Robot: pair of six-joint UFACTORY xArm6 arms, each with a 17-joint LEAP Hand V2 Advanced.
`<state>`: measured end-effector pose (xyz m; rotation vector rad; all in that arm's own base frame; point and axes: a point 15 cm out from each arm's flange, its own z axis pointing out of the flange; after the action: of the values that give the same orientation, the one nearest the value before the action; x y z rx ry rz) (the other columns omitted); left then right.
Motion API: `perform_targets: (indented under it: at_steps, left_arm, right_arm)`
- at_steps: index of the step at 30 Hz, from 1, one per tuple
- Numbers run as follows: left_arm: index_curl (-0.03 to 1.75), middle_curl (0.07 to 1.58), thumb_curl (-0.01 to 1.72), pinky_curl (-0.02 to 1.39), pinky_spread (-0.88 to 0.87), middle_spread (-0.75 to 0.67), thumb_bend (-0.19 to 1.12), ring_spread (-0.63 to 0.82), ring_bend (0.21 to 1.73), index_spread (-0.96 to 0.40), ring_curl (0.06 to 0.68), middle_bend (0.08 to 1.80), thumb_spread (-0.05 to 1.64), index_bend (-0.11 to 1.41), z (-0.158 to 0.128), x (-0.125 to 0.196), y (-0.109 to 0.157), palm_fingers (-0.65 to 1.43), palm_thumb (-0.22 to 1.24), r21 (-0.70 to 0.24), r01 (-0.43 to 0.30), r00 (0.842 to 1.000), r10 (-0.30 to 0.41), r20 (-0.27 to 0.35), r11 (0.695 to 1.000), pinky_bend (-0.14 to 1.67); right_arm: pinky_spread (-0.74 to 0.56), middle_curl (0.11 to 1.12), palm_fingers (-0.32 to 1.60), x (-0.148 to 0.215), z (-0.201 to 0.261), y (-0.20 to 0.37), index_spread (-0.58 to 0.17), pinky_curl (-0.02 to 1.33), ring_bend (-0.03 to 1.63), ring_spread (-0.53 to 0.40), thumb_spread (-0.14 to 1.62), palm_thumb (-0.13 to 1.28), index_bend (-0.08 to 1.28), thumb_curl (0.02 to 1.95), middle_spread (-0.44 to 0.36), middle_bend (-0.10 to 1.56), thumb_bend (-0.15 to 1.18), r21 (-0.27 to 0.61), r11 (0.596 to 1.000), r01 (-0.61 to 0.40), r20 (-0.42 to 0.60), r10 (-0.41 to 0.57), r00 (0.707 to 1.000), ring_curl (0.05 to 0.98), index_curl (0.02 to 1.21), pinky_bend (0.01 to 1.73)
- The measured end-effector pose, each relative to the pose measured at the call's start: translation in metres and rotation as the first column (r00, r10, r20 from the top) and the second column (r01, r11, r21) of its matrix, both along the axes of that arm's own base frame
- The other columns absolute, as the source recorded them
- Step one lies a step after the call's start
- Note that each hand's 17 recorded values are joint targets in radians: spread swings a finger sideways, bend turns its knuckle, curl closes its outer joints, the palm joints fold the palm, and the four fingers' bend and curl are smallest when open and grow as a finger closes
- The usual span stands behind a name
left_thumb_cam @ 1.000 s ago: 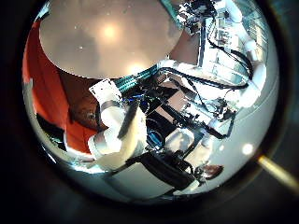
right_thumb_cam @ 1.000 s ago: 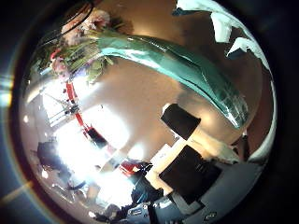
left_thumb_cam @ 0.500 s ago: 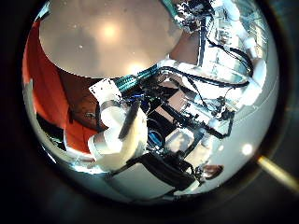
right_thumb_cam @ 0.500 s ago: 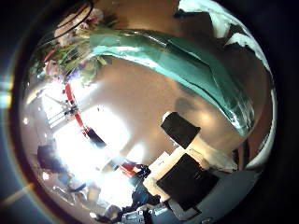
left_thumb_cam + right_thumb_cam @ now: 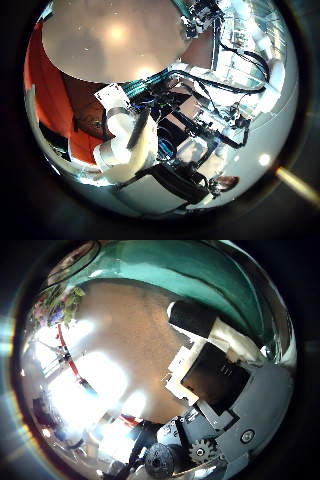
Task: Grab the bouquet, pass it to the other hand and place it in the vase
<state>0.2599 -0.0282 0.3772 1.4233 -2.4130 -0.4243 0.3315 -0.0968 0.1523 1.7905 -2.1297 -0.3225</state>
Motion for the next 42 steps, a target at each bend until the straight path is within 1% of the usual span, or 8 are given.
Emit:
perform_targets:
  at_steps: [7, 17, 19, 23, 28, 32, 37, 42]
  left_arm:
    - [0.34, 0.32, 0.31, 0.33, 0.48, 0.35, -0.02, 0.49, 0.55, 0.00, 0.182, 0.19, 1.20, 0.17, 0.000, -0.001, 0.000, 0.15, 0.30, 0.000, 0.000, 1.000, 0.000, 0.000, 1.000, 0.30]
    - [0.34, 0.32, 0.31, 0.33, 0.48, 0.35, -0.02, 0.49, 0.55, 0.00, 0.183, 0.19, 1.20, 0.18, 0.002, 0.001, -0.004, 0.15, 0.30, -0.019, 0.012, 1.000, -0.012, 0.015, 1.000, 0.30]
    - [0.35, 0.31, 0.31, 0.33, 0.48, 0.34, -0.02, 0.48, 0.55, 0.00, 0.183, 0.18, 1.20, 0.20, 0.003, 0.006, -0.009, 0.17, 0.30, -0.046, 0.030, 0.999, -0.028, 0.043, 0.998, 0.29]
    - [0.38, 0.31, 0.31, 0.32, 0.44, 0.29, -0.01, 0.43, 0.56, -0.03, 0.179, 0.19, 1.20, 0.23, 0.017, 0.024, -0.023, 0.27, 0.31, -0.136, 0.031, 0.984, -0.006, 0.177, 0.990, 0.27]
    - [0.40, 0.32, 0.31, 0.32, 0.39, 0.22, -0.01, 0.34, 0.57, -0.06, 0.179, 0.19, 1.20, 0.27, 0.038, 0.035, -0.032, 0.36, 0.33, -0.209, 0.004, 0.963, 0.052, 0.265, 0.978, 0.25]
    - [0.42, 0.33, 0.31, 0.32, 0.34, 0.18, -0.02, 0.28, 0.58, -0.08, 0.177, 0.20, 1.19, 0.27, 0.052, 0.040, -0.037, 0.41, 0.34, -0.253, -0.009, 0.957, 0.082, 0.278, 0.967, 0.24]
    - [0.43, 0.35, 0.32, 0.31, 0.28, 0.12, -0.02, 0.22, 0.58, -0.10, 0.167, 0.25, 1.19, 0.26, 0.066, 0.039, -0.050, 0.49, 0.34, -0.355, -0.041, 0.960, 0.136, 0.244, 0.934, 0.20]
    - [0.44, 0.38, 0.32, 0.30, 0.24, 0.07, -0.02, 0.16, 0.58, -0.11, 0.161, 0.31, 1.18, 0.25, 0.078, 0.042, -0.063, 0.52, 0.35, -0.474, -0.084, 0.961, 0.197, 0.195, 0.877, 0.19]
  right_arm:
    - [-0.26, 0.92, 1.23, 0.018, 0.029, -0.006, -0.463, 0.25, 1.27, -0.245, 0.97, 0.96, 0.79, 0.53, -0.268, 1.01, 0.02, -0.027, 1.000, 0.016, 0.124, -0.012, 0.992, 0.618, 0.91, 1.48]
    - [-0.18, 0.95, 1.17, 0.015, 0.123, -0.033, -0.368, 0.34, 1.38, -0.212, 0.92, 1.14, 1.02, 0.66, -0.207, 1.22, 0.06, -0.069, 0.994, 0.087, 0.382, -0.055, 0.923, 0.687, 1.01, 1.54]
    - [-0.18, 0.95, 1.17, 0.004, 0.143, -0.033, -0.351, 0.36, 1.39, -0.207, 0.91, 1.14, 1.04, 0.69, -0.196, 1.24, 0.05, -0.072, 0.994, 0.084, 0.403, -0.048, 0.914, 0.691, 1.01, 1.54]
    - [-0.17, 0.93, 1.16, -0.012, 0.191, -0.044, -0.320, 0.38, 1.41, -0.199, 0.90, 1.14, 1.07, 0.73, -0.178, 1.26, 0.04, -0.063, 0.992, 0.111, 0.489, -0.066, 0.870, 0.698, 1.00, 1.53]
    - [-0.17, 0.91, 1.17, -0.016, 0.238, -0.047, -0.291, 0.41, 1.43, -0.191, 0.89, 1.14, 1.10, 0.78, -0.162, 1.28, 0.02, 0.096, 0.987, 0.125, 0.596, -0.158, 0.787, 0.700, 0.99, 1.51]
    - [-0.17, 0.89, 1.16, -0.024, 0.285, -0.051, -0.272, 0.43, 1.44, -0.185, 0.88, 1.14, 1.11, 0.82, -0.153, 1.30, 0.01, 0.267, 0.955, 0.125, 0.629, -0.271, 0.729, 0.698, 0.97, 1.50]
    - [-0.17, 0.88, 1.16, -0.024, 0.325, -0.046, -0.254, 0.46, 1.45, -0.181, 0.87, 1.14, 1.13, 0.87, -0.146, 1.32, 0.00, 0.490, 0.869, 0.063, 0.629, -0.403, 0.664, 0.695, 0.96, 1.48]
    - [-0.17, 0.86, 1.15, -0.017, 0.352, -0.036, -0.242, 0.49, 1.46, -0.179, 0.86, 1.14, 1.15, 0.91, -0.141, 1.33, 0.00, 0.667, 0.740, -0.086, 0.623, -0.491, 0.609, 0.690, 0.94, 1.46]
